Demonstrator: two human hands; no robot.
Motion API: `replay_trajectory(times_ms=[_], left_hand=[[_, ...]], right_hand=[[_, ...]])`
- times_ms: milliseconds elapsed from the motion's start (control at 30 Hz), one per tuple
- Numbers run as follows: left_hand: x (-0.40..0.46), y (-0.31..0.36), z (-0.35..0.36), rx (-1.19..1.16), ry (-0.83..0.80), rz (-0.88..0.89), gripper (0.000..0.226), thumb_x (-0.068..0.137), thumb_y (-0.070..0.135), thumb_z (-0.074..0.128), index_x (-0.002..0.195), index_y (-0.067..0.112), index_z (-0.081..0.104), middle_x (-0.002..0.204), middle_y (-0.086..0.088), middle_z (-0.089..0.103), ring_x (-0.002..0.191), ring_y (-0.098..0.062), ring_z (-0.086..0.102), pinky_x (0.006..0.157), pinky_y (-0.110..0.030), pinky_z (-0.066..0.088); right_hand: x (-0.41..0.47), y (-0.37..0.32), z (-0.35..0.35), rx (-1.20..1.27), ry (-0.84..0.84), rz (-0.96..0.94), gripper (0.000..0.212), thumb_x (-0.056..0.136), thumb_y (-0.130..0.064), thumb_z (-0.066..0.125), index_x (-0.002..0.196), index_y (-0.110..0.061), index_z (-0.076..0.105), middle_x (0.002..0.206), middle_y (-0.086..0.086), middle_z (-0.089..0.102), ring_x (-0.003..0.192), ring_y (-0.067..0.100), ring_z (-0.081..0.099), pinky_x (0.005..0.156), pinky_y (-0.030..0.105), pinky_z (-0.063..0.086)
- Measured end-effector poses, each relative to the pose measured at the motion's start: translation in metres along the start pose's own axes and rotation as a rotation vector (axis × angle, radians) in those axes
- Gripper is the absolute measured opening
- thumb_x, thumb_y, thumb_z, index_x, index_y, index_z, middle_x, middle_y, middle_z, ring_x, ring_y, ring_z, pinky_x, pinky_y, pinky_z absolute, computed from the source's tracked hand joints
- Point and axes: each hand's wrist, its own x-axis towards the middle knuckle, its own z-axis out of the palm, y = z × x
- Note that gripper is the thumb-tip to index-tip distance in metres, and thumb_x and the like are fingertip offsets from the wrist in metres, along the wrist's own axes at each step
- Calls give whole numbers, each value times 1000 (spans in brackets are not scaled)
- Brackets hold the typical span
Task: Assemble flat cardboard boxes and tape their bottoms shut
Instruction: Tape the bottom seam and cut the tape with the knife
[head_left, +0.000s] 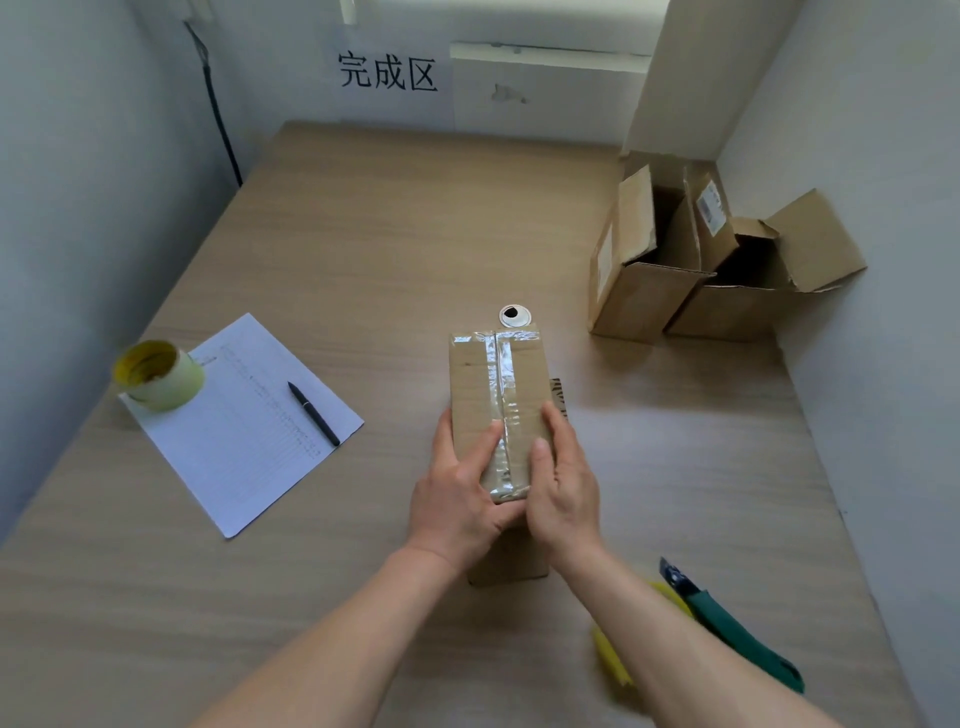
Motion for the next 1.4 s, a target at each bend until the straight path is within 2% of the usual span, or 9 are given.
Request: replay_trajectory(times_ms=[200, 333, 433, 567, 700, 867, 1033, 1267, 1400], left_hand=[[2, -4, -3, -6, -78, 16, 100, 53, 77, 71, 142, 43, 42, 161, 0, 10, 134, -23, 44, 102, -37, 46], [2, -7, -7, 47, -164, 85, 99, 55, 81, 67, 143, 47, 38, 160, -1, 6, 133, -25, 45, 100, -36, 47], [3, -8, -7, 65, -191, 95, 98, 57, 79, 69, 144, 47, 37, 162, -7, 6, 133, -31, 45, 101, -37, 46], [4, -8, -7, 99, -203, 87, 97, 58, 78, 69, 144, 45, 38, 162, -11, 5, 129, -37, 48, 99, -40, 48], [2, -5, -4, 106, -187, 80, 95, 59, 78, 67, 144, 45, 39, 162, -13, 6, 123, -38, 53, 95, -39, 50], [1, -2, 0, 83, -181, 51, 96, 58, 82, 64, 143, 49, 36, 162, -10, 3, 127, -36, 51, 98, -38, 49], [0, -4, 2, 35, -174, 39, 97, 56, 79, 68, 142, 50, 35, 162, -6, 4, 130, -31, 49, 101, -37, 48], [2, -6, 4, 11, -172, 32, 99, 54, 72, 77, 142, 52, 36, 163, -3, 2, 131, -28, 48, 105, -32, 43], [3, -7, 2, -26, -168, 41, 99, 53, 69, 80, 141, 50, 39, 162, 0, 5, 132, -25, 47, 107, -31, 41]], right_hand=[[20, 12, -20, 305, -138, 197, 34, 107, -31, 33, 130, -43, 55, 131, -4, 61, 119, 9, 58, 98, 29, 49], [58, -5, -39, -309, 15, -133, 59, 95, -56, 29, 146, -30, 42, 146, 2, 50, 132, 22, 44, 104, 37, 34], [99, -35, -15, -815, -219, -521, 62, 90, -64, 27, 144, -35, 37, 149, 4, 35, 139, 28, 29, 105, 47, 25], [143, -49, 21, -1020, -403, -556, 51, 92, -66, 22, 134, -41, 34, 123, 6, 51, 117, 32, 47, 91, 49, 35], [181, -55, 39, -962, -471, -433, 43, 96, -56, 17, 96, -29, 50, 106, 8, 62, 98, 33, 58, 77, 41, 46], [218, -60, 39, -836, -649, -185, 45, 101, -44, 27, 99, -14, 61, 109, 12, 64, 99, 33, 58, 88, 39, 47], [219, -48, 1, -701, -645, -161, 44, 102, -42, 38, 83, -12, 65, 88, 6, 65, 88, 27, 57, 72, 34, 41], [157, -16, -1, 251, -76, 201, 28, 101, -20, 46, 103, -12, 73, 97, -1, 69, 87, 10, 58, 67, 11, 44], [141, -15, -5, 96, -110, 187, 45, 107, -27, 34, 149, -11, 40, 153, 3, 40, 138, 13, 37, 99, 8, 24]])
